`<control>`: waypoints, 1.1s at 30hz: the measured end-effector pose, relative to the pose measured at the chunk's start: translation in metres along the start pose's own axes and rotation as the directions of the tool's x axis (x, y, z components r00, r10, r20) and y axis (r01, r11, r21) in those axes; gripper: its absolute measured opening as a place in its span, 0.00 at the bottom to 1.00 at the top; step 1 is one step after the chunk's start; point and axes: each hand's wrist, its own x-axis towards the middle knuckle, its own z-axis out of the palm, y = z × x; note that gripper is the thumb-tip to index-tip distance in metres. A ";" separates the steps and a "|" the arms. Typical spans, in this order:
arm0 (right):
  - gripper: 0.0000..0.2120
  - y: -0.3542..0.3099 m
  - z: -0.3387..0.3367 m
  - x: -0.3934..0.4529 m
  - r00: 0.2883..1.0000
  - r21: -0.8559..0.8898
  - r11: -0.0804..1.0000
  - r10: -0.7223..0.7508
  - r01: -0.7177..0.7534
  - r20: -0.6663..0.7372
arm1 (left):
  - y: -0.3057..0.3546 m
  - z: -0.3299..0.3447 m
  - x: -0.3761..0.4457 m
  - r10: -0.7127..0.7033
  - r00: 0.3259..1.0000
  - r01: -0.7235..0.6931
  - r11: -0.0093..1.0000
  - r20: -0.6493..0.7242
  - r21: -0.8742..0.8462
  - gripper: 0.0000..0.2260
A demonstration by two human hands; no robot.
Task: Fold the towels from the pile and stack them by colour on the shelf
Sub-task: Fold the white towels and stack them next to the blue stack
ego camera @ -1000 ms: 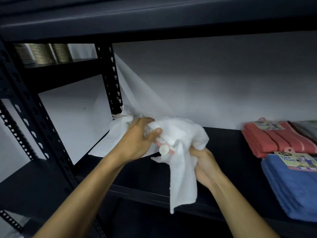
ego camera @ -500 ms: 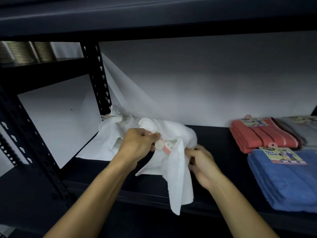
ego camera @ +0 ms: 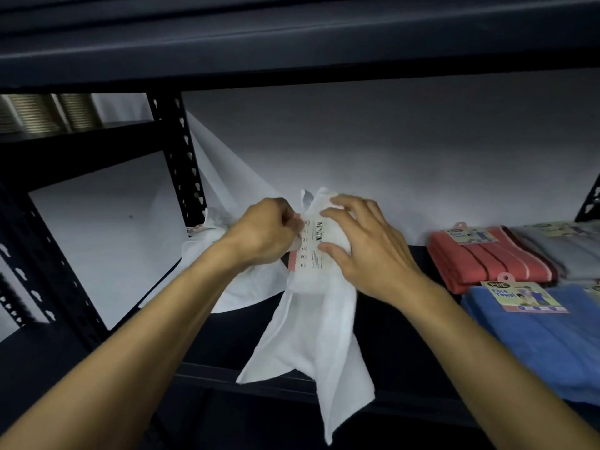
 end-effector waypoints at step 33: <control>0.18 0.014 -0.083 0.016 0.804 0.895 0.383 0.592 -0.228 -0.049 | 0.043 0.015 -0.005 0.007 0.991 -0.121 0.512 -0.137 -0.851 0.09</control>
